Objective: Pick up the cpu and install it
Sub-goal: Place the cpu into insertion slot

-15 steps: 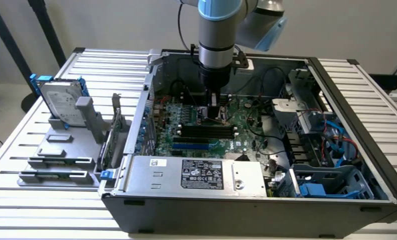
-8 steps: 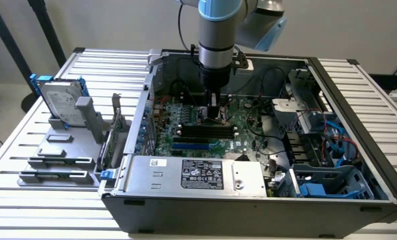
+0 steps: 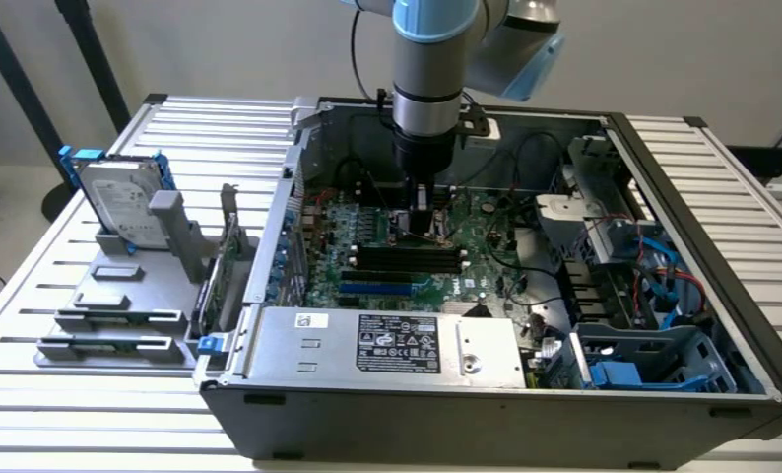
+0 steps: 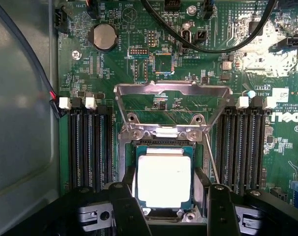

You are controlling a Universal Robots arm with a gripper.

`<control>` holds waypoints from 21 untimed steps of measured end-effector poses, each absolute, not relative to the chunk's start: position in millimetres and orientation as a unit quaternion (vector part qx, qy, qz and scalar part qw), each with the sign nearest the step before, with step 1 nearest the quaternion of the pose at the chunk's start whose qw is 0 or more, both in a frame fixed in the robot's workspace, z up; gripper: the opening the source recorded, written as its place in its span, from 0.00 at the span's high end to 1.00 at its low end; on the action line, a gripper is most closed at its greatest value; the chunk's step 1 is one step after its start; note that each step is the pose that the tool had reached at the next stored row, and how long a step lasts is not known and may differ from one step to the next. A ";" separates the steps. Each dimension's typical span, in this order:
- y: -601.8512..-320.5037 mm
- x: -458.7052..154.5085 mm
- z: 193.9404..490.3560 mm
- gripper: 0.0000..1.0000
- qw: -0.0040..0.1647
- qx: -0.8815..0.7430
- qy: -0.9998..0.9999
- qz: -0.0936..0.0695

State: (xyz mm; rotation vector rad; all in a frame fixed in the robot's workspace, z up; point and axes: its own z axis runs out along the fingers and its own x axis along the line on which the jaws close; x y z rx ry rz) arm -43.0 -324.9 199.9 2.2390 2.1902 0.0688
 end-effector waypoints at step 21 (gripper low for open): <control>-324.6 -42.0 197.7 0.44 0.003 0.715 0.699 0.020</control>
